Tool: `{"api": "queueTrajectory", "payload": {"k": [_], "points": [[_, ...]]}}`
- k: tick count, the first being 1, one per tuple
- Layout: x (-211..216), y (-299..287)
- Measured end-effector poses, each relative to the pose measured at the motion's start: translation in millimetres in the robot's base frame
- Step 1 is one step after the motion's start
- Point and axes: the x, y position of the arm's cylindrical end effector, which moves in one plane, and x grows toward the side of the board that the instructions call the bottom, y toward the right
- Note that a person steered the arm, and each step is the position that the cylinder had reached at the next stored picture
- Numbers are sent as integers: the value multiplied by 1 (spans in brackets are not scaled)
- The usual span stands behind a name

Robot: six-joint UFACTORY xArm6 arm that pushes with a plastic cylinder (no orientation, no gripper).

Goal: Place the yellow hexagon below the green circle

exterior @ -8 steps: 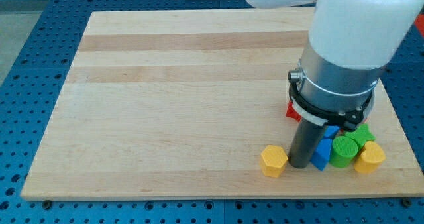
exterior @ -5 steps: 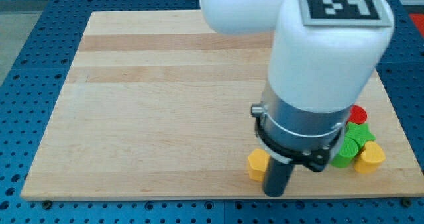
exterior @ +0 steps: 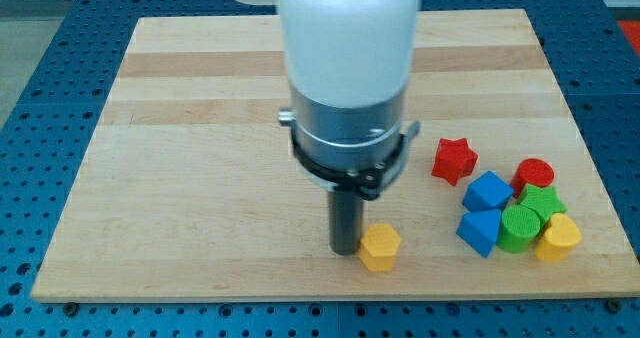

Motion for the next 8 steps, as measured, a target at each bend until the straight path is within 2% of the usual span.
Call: {"api": "queueTrajectory", "payload": {"k": [1, 3, 6, 8], "points": [[22, 26], [32, 14], [12, 81], [13, 117]]}}
